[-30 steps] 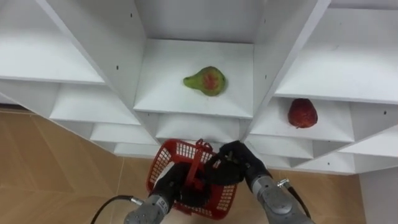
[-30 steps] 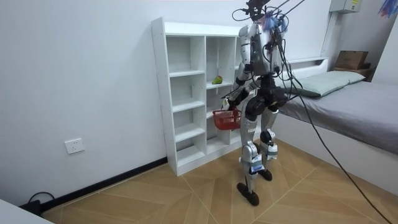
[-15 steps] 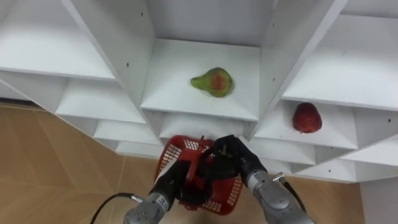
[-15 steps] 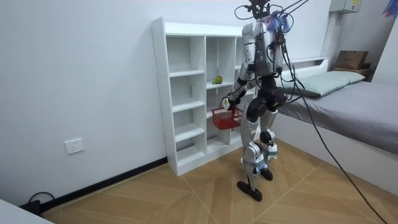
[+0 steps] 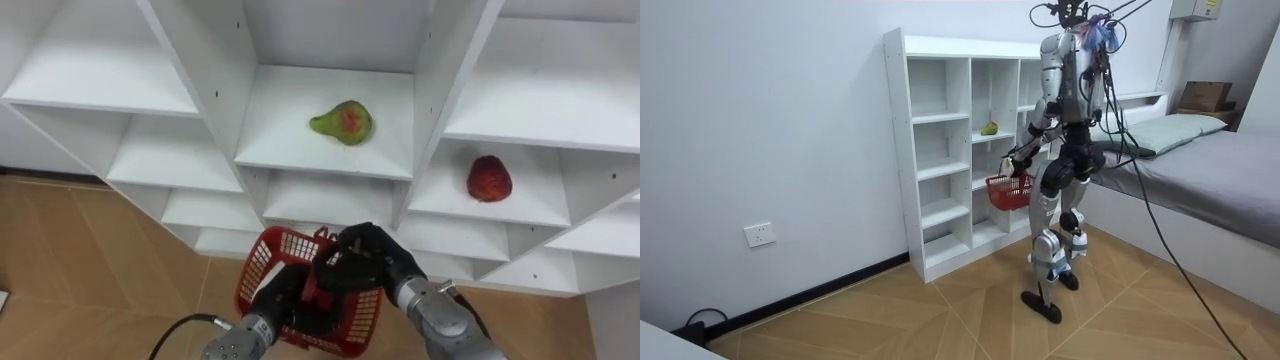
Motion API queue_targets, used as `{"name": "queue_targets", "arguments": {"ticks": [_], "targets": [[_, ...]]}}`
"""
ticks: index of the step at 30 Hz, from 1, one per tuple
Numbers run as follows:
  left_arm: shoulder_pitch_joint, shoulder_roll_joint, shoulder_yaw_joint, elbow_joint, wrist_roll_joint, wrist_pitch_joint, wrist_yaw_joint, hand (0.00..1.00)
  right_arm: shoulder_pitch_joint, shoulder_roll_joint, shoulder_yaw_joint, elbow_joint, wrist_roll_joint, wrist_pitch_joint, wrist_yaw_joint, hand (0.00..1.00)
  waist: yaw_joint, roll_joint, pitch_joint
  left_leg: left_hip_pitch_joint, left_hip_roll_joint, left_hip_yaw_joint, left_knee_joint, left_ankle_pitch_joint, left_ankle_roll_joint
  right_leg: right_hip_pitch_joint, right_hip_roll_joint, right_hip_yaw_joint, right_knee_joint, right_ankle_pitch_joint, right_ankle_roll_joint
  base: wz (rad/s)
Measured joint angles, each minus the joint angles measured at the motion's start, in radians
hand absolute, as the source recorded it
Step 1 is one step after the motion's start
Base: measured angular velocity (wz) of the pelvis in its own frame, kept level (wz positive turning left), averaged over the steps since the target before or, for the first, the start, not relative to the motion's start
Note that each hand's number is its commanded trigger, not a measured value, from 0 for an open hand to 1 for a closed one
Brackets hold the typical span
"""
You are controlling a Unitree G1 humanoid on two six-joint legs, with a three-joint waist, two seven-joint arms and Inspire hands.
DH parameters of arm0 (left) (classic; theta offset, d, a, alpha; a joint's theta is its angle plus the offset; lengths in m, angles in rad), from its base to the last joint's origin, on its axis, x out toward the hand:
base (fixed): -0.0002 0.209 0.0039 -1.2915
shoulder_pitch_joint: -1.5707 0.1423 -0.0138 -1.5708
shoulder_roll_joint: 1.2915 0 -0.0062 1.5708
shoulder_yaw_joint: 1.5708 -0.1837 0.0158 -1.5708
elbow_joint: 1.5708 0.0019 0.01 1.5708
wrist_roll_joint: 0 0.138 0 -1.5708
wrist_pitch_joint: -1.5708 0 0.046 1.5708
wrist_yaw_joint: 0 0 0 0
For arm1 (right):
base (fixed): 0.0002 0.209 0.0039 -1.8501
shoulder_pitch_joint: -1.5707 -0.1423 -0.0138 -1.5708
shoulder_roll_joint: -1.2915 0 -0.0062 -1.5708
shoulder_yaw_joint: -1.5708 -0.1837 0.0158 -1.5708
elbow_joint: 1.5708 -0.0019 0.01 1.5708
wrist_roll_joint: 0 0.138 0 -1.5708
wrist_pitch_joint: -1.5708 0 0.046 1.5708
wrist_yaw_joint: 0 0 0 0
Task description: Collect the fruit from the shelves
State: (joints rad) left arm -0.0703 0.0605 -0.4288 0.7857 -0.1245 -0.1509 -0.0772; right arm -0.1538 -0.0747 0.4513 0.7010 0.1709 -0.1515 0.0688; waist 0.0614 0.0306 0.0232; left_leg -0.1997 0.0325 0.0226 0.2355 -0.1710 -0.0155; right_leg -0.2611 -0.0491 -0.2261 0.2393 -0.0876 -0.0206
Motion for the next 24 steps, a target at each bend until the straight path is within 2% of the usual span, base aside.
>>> {"name": "queue_targets", "arguments": {"ticks": [24], "targets": [[0.000,0.008,-0.003,0.001,-0.002,0.002,0.000,1.00,0.000,0.000,0.000,0.000,0.034,0.000,0.000,0.00,-0.002,-0.003,0.0005,0.000,-0.004,0.004,0.000,0.001,0.001,0.000,-0.005,-0.003,-0.002,-0.003,0.005,0.00]]}}
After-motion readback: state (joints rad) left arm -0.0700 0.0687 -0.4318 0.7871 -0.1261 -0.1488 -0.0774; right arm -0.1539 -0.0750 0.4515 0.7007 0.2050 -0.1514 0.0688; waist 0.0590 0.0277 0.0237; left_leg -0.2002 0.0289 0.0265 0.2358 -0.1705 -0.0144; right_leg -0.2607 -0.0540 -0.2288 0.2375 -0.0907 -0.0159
